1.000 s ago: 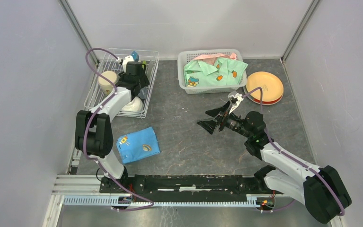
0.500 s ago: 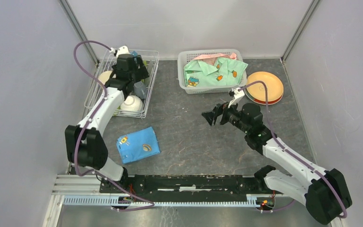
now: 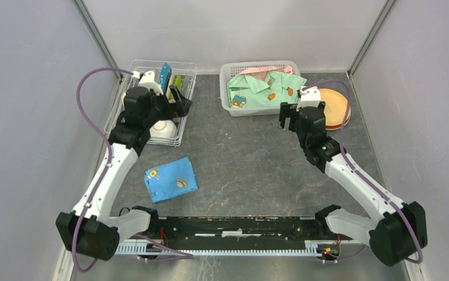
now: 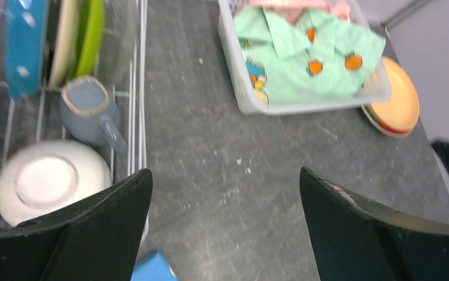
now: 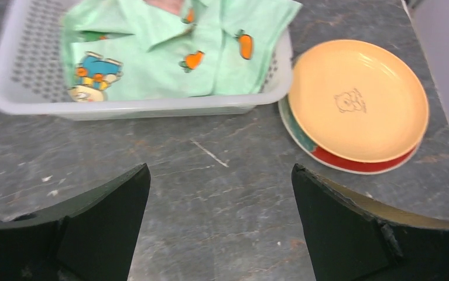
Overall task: Load the mixed dishes into the dish rack
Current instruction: Pick up the plate from the corner of the board.
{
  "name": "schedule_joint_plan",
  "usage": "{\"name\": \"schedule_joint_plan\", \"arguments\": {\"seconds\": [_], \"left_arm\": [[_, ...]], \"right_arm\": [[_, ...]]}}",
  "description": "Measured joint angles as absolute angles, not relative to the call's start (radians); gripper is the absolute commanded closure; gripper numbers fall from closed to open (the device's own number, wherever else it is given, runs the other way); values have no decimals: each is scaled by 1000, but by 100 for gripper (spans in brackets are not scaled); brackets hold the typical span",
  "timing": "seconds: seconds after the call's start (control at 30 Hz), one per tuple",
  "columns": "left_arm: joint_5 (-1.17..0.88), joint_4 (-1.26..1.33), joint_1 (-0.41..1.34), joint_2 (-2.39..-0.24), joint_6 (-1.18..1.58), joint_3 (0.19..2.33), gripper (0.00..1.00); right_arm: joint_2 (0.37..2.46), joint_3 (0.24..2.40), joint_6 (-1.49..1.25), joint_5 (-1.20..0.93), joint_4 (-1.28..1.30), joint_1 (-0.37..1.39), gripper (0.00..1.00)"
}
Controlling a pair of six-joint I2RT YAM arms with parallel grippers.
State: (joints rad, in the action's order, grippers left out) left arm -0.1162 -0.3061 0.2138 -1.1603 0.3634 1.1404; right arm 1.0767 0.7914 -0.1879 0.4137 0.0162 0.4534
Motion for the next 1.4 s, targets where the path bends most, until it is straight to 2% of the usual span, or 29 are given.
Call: {"name": "schedule_joint_plan", "arguments": {"seconds": [0.17, 0.43, 0.6, 0.7, 0.8, 0.87, 1.13, 1.4], "left_arm": [[-192, -307, 234, -1054, 363, 981, 0], [-158, -340, 344, -1024, 298, 926, 0], [-128, -345, 364, -997, 290, 926, 0], [-109, -350, 386, -989, 287, 926, 0], [-98, -364, 405, -986, 273, 926, 0], [-93, -367, 411, -986, 266, 926, 0], [-61, -371, 421, -980, 255, 926, 0], [-53, -377, 423, -980, 236, 926, 0]], "right_arm": [[1210, 855, -205, 445, 43, 352, 2], [1326, 871, -303, 384, 25, -13, 8], [1404, 889, -377, 330, -20, -168, 19], [1435, 878, -425, 281, -78, -217, 31], [1476, 868, -477, 233, -131, -246, 49], [1506, 857, -513, 221, -160, -257, 55], [1556, 785, -601, 223, -239, -282, 54], [1650, 781, -656, 196, -306, -312, 60]]}}
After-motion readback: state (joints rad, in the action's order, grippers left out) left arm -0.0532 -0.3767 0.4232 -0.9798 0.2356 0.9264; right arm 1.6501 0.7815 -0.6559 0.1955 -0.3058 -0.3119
